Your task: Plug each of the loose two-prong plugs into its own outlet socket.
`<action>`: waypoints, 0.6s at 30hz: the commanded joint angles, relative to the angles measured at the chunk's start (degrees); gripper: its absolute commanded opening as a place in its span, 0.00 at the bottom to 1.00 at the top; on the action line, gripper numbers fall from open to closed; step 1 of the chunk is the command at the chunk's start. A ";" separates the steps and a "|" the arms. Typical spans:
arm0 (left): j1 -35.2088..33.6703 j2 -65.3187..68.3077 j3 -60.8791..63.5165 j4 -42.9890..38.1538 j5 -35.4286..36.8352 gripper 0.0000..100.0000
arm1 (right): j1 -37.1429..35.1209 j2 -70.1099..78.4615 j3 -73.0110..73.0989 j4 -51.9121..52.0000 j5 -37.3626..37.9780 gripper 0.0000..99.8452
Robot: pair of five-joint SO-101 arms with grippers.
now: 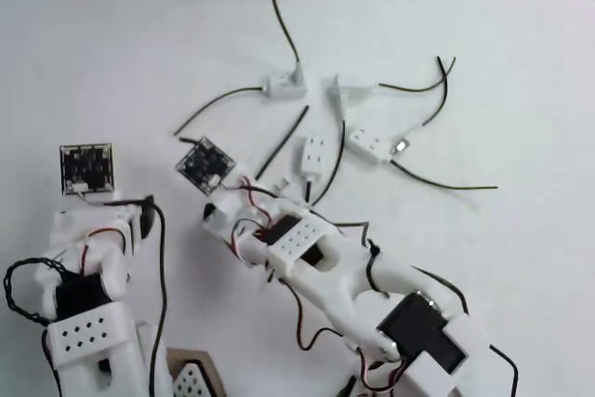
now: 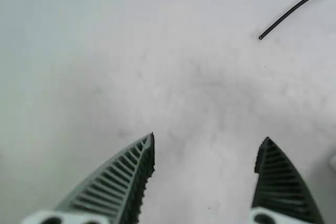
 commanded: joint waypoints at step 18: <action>-0.66 -1.10 1.23 -1.76 0.53 0.31 | 13.32 1.27 -27.16 -0.13 4.22 0.02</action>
